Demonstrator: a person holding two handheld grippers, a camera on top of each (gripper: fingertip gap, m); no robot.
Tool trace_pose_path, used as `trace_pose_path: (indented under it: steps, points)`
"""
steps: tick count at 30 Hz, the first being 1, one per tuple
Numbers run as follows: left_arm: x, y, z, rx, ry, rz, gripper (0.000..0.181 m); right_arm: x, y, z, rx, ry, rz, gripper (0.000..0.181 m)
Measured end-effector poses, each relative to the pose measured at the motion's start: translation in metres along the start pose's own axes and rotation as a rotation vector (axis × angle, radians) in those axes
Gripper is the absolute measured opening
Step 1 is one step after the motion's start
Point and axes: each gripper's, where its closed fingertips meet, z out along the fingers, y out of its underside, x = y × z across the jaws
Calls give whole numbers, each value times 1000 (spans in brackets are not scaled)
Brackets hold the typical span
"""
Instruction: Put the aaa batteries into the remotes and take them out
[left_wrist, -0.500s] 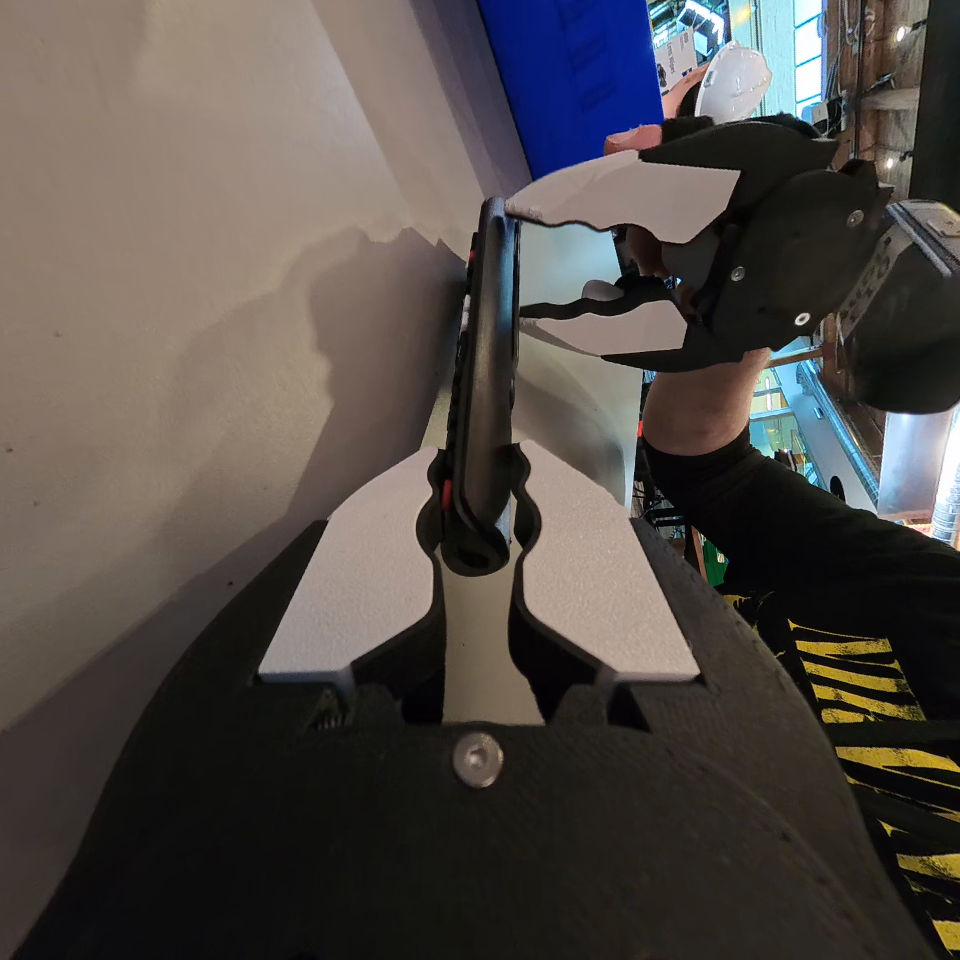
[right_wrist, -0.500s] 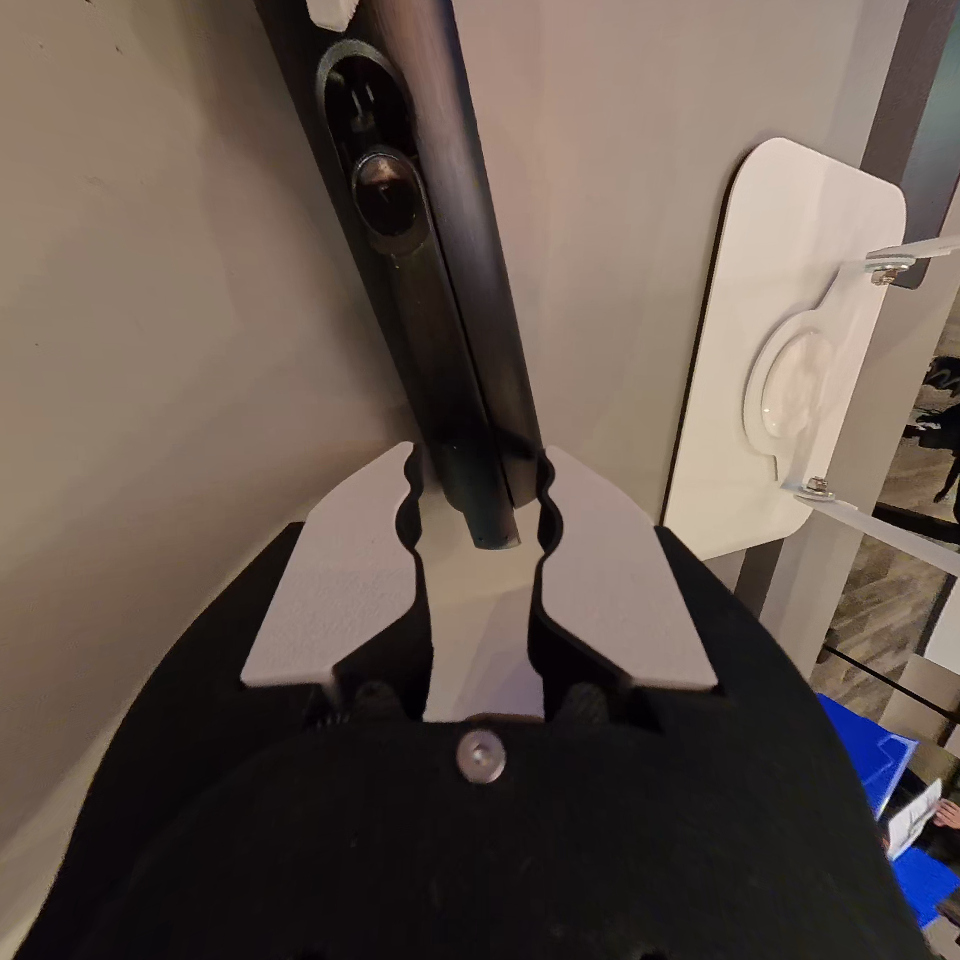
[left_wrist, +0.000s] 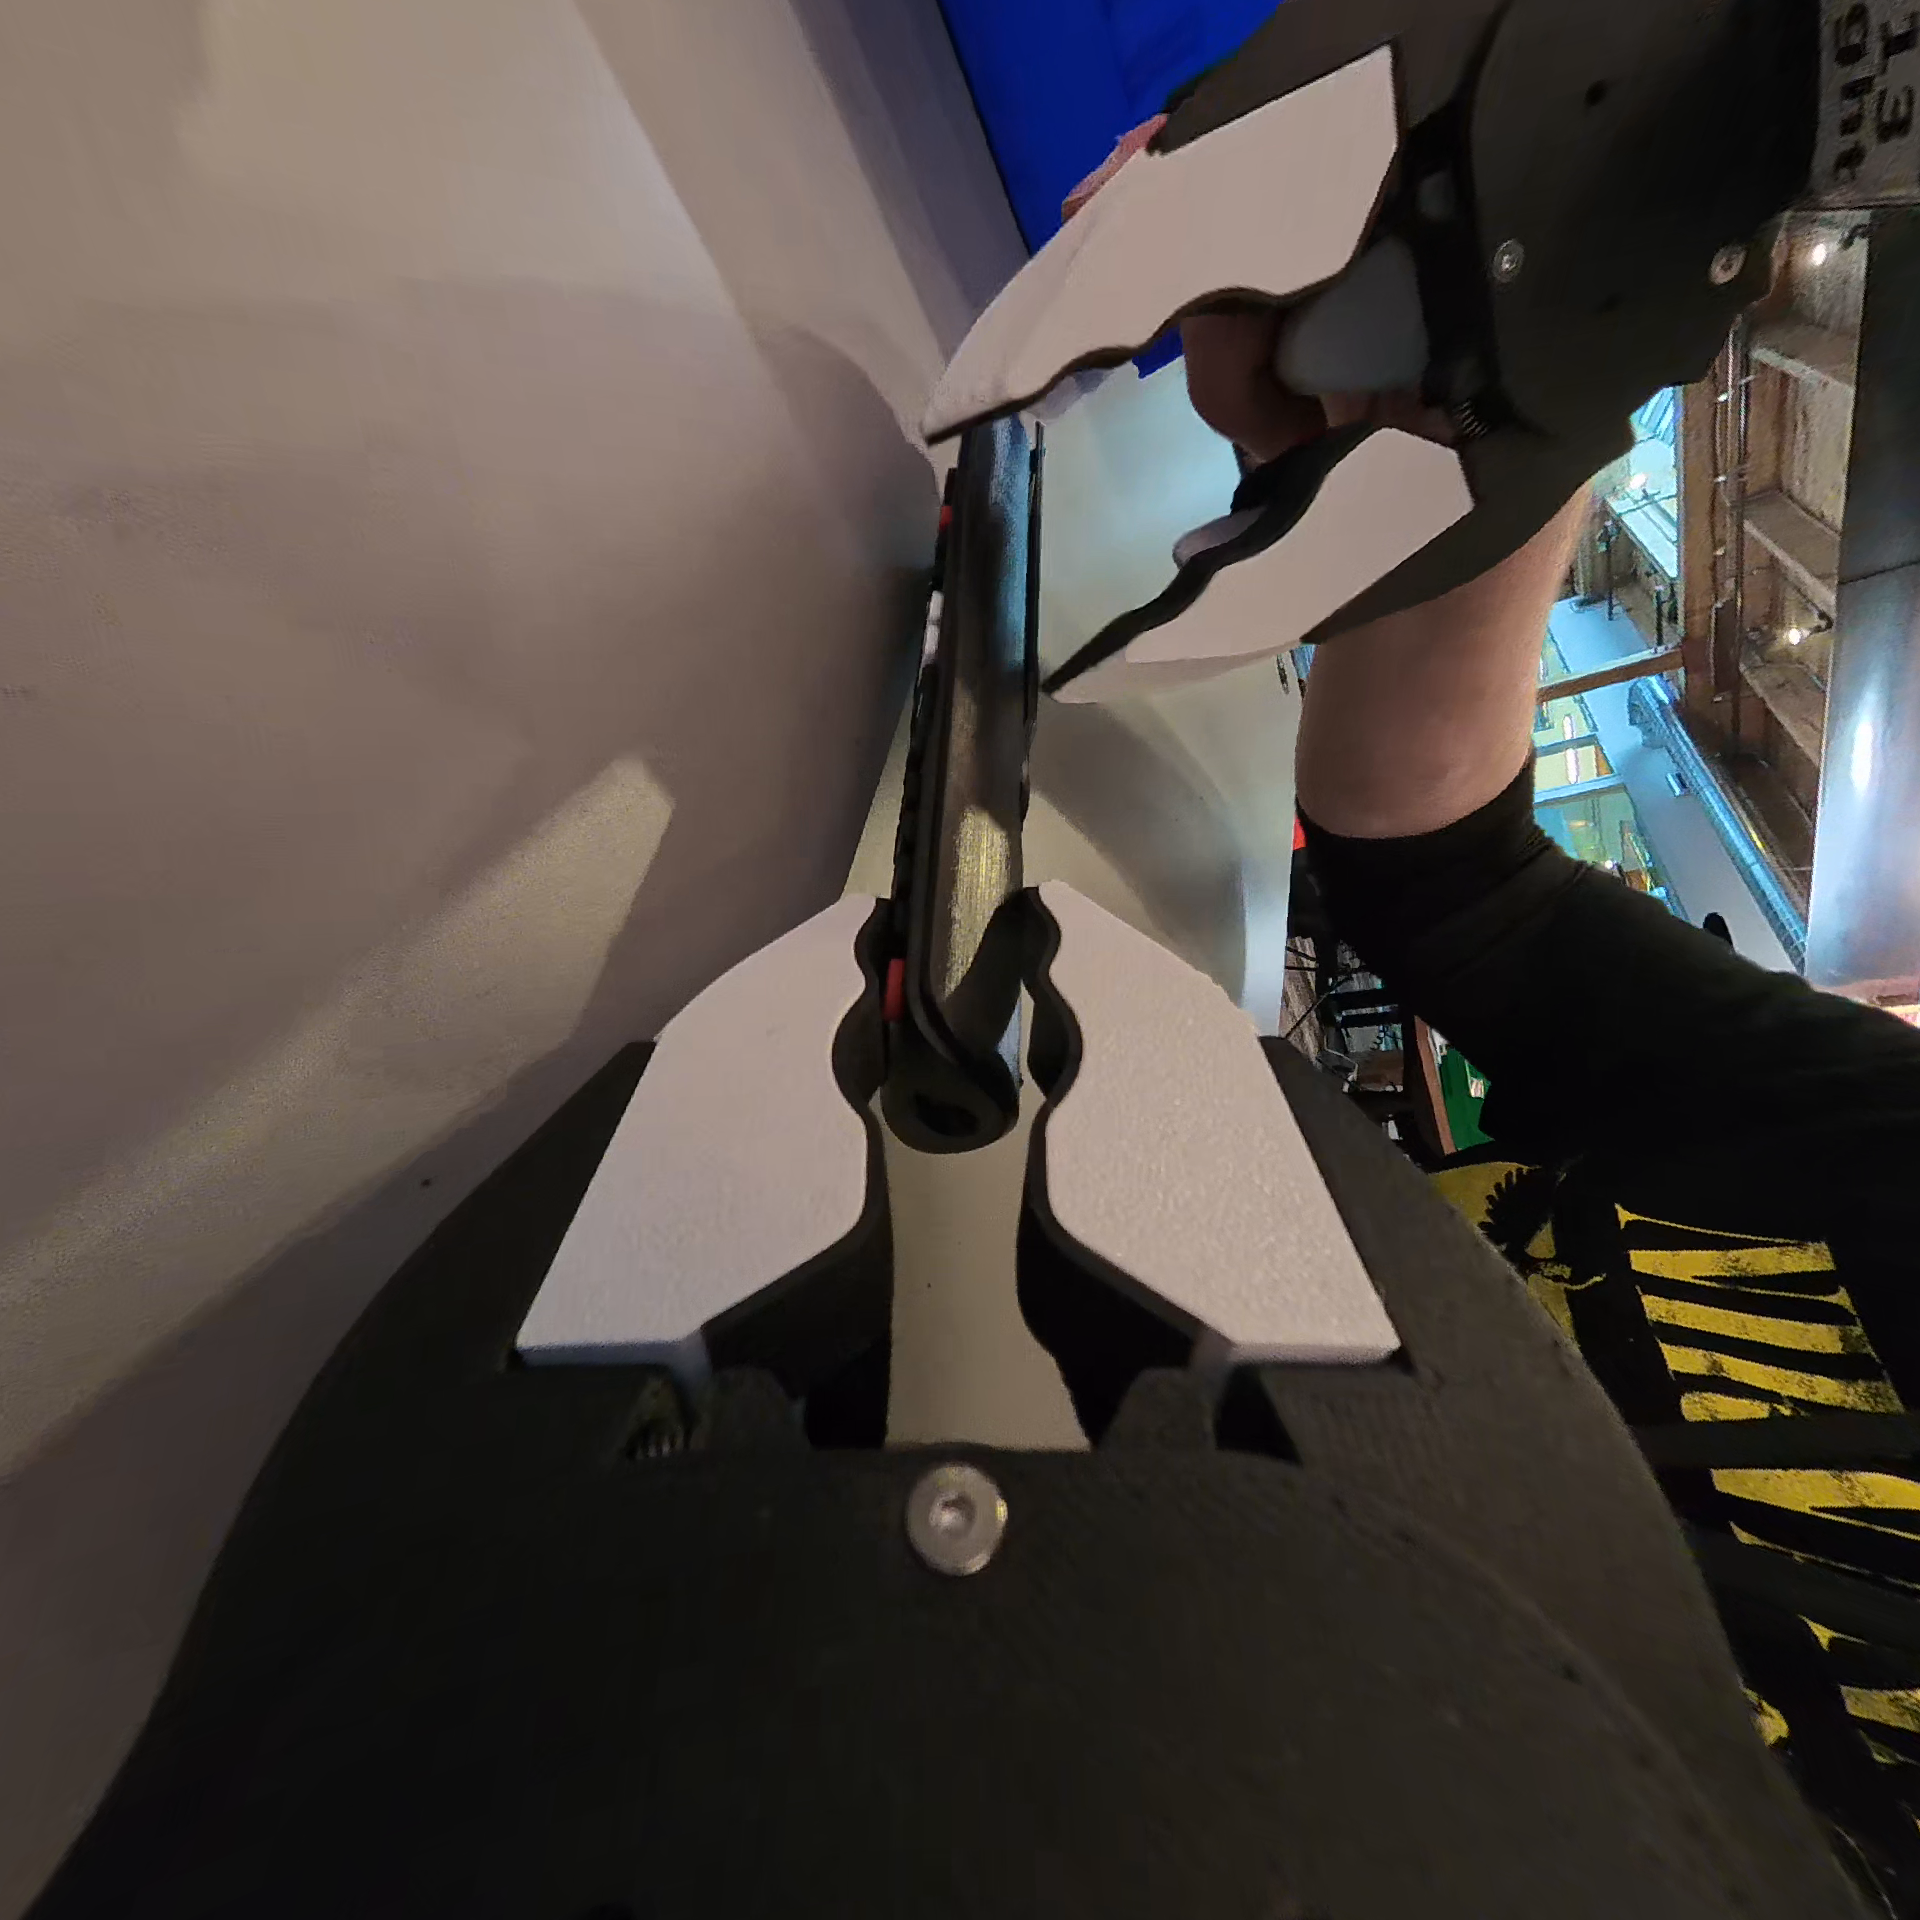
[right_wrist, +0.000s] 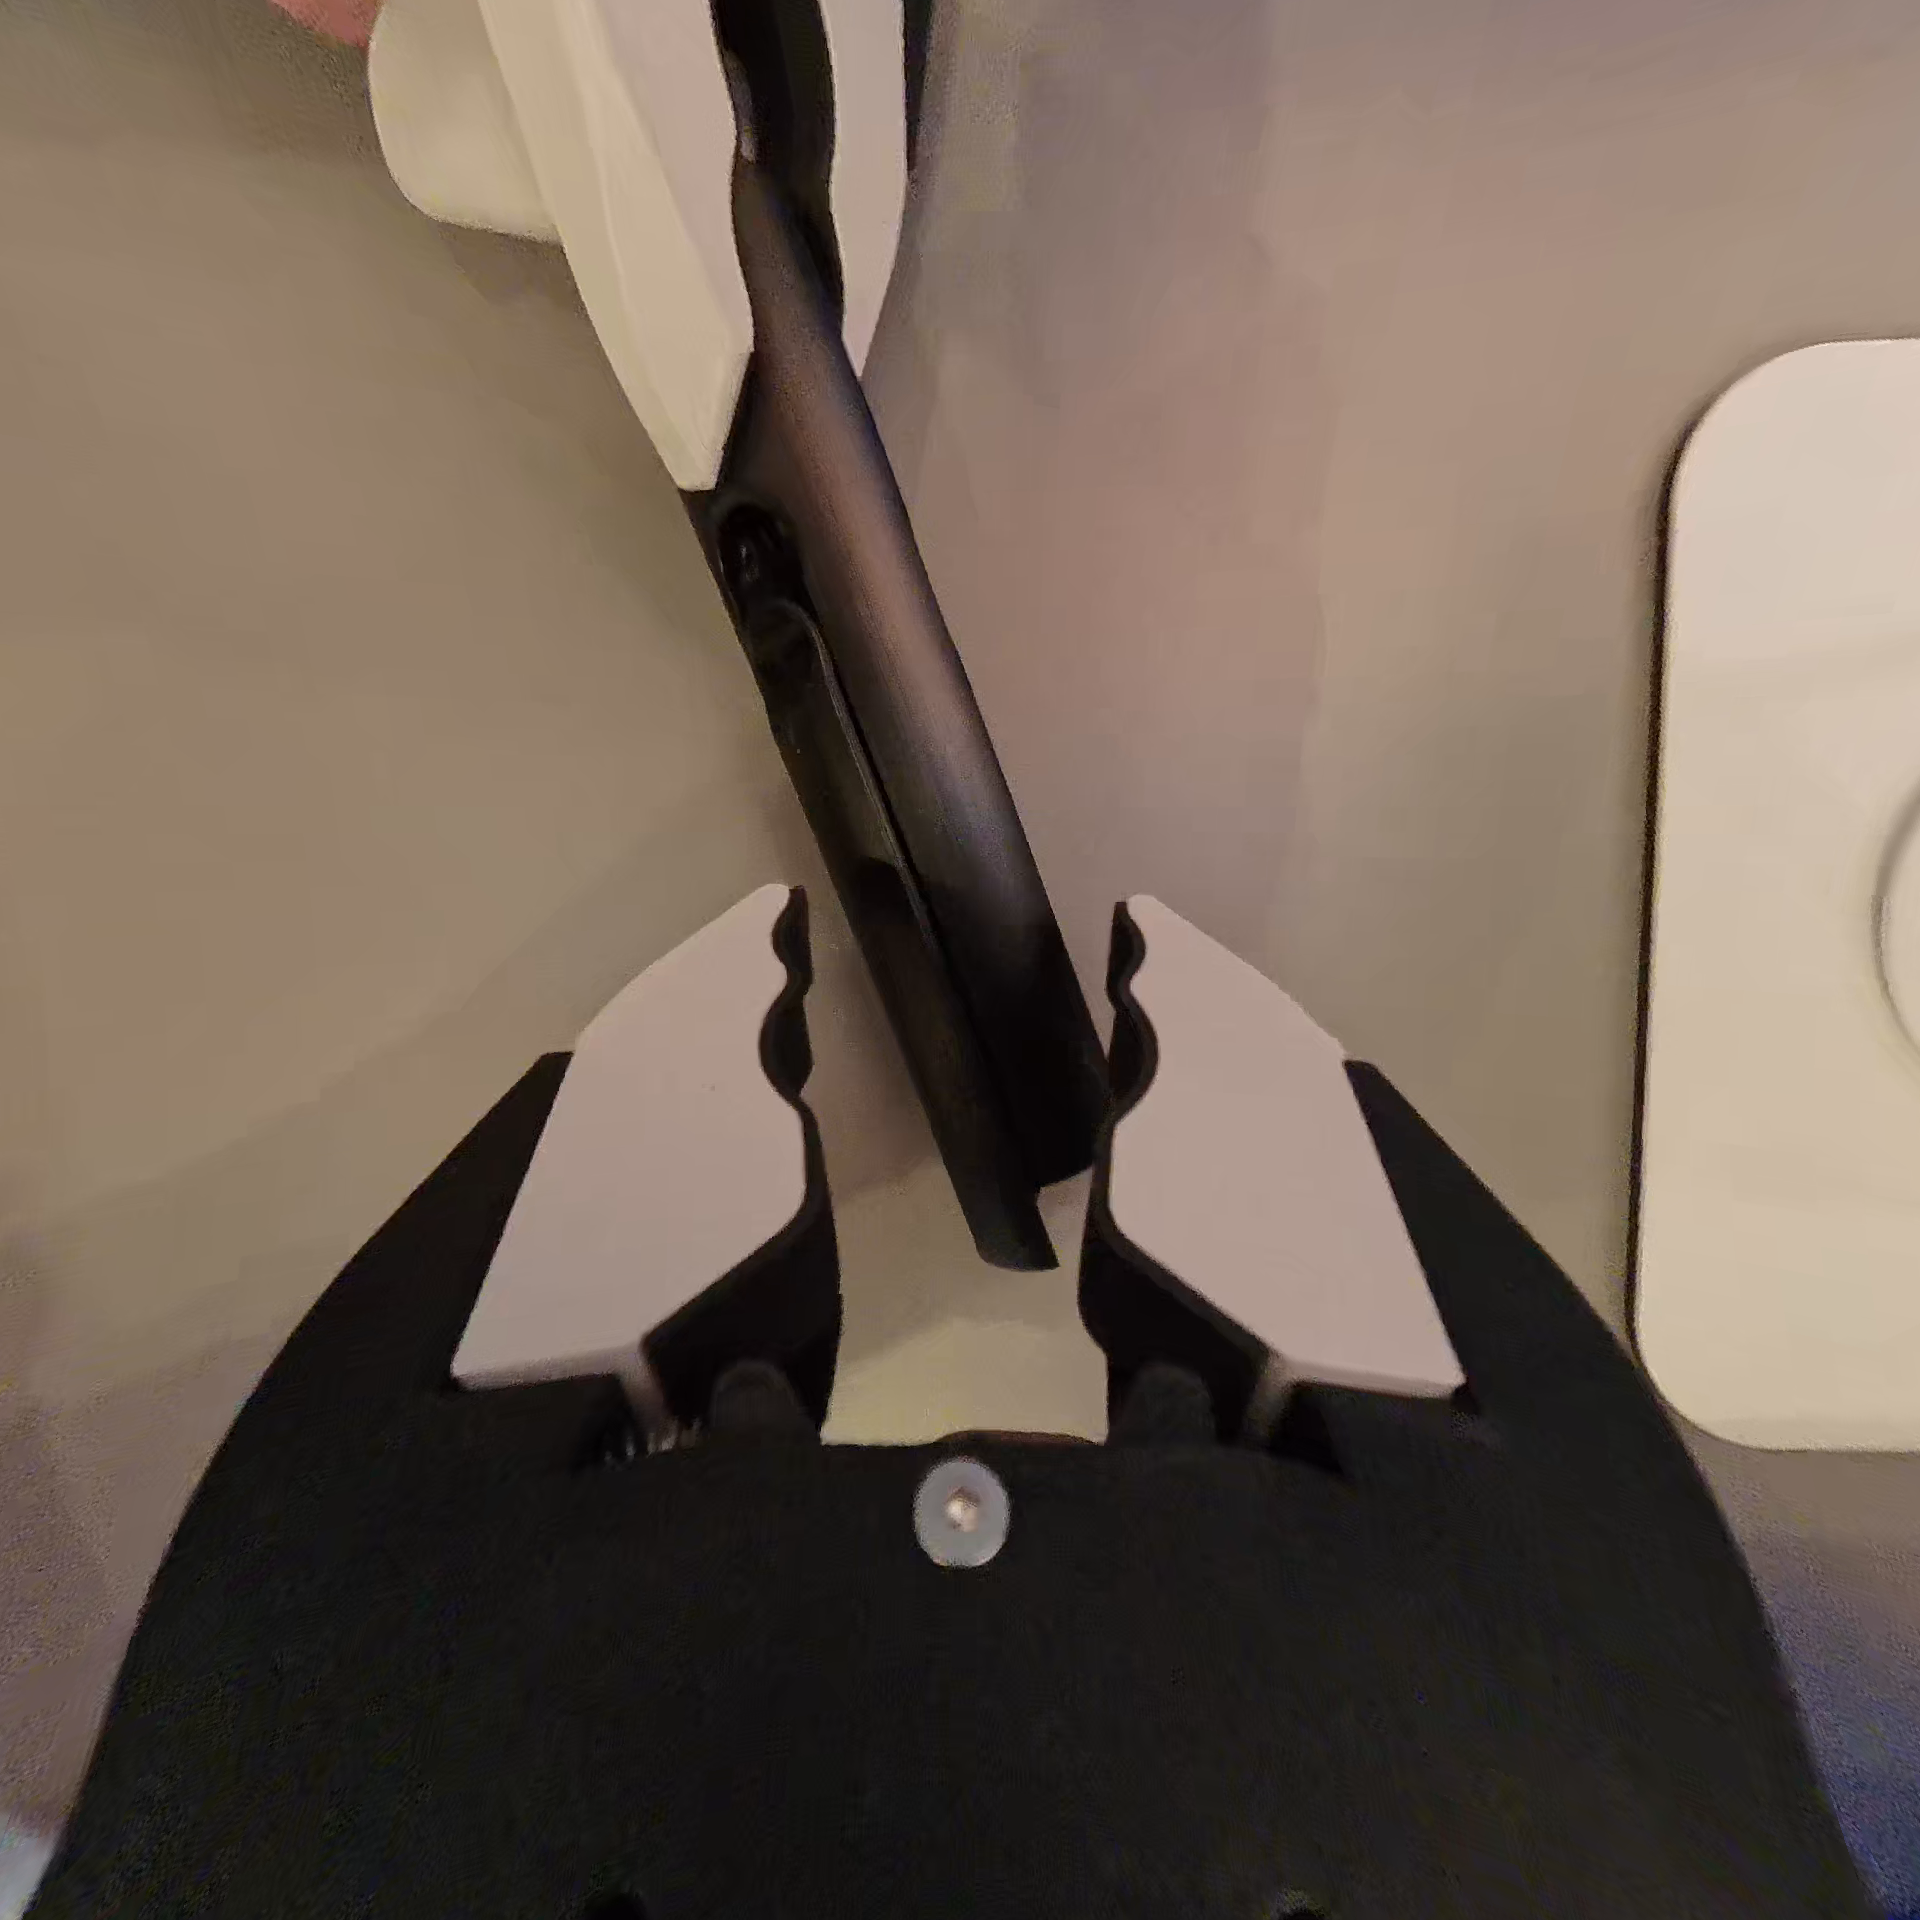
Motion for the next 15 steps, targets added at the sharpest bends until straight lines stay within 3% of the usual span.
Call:
trace_pose_path:
  steps: [6,15]
  points:
    - [0,0,0,-1,-5,7,23,-3,0,8,-38,-98,-10,40]
    - [0,2,2,-10,-16,20,23,0,8,12,-57,-140,-9,45]
